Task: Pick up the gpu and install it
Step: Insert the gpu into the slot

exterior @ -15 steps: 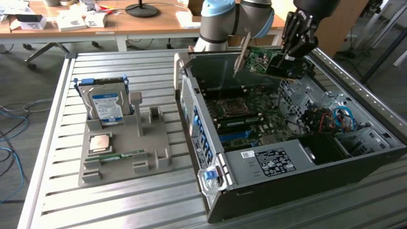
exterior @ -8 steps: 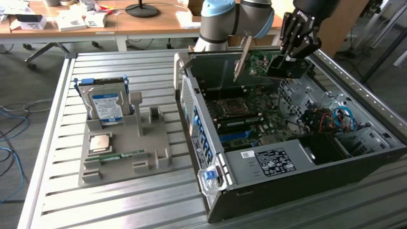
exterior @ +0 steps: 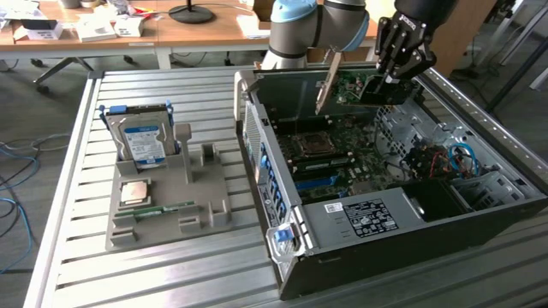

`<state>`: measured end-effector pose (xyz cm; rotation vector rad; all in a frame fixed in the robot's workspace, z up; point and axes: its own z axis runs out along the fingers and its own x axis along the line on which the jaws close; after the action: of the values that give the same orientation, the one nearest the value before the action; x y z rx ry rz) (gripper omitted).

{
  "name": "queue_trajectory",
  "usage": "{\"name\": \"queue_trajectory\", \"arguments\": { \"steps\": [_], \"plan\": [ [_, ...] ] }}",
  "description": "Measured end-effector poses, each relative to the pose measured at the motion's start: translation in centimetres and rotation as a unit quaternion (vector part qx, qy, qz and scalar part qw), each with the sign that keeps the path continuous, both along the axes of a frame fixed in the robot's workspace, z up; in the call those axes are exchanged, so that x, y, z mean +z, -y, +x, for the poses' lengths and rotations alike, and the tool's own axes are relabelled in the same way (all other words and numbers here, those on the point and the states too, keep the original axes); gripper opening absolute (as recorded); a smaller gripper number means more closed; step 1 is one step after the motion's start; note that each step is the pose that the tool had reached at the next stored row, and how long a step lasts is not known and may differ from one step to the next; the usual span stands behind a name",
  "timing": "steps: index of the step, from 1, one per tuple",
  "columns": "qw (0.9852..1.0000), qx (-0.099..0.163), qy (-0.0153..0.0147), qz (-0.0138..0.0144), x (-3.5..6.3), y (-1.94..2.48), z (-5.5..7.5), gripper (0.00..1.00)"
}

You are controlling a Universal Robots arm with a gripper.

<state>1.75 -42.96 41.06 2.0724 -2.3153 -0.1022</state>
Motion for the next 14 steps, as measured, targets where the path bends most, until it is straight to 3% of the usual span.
{"name": "queue_trajectory", "arguments": {
  "steps": [4, 6, 11, 14],
  "plan": [
    [1.0, 0.0, 0.0, 0.0, -0.01, 0.0, 0.0, 0.27],
    [1.0, 0.001, 0.0021, 0.0, -0.02, 0.0, -0.03, 0.27],
    [0.9999, 0.004, 0.0154, 0.0002, -0.08, 0.0, -0.1, 0.27],
    [0.9996, 0.008, 0.0267, 0.001, -0.1, 0.0, -0.16, 0.27]
  ]
}}
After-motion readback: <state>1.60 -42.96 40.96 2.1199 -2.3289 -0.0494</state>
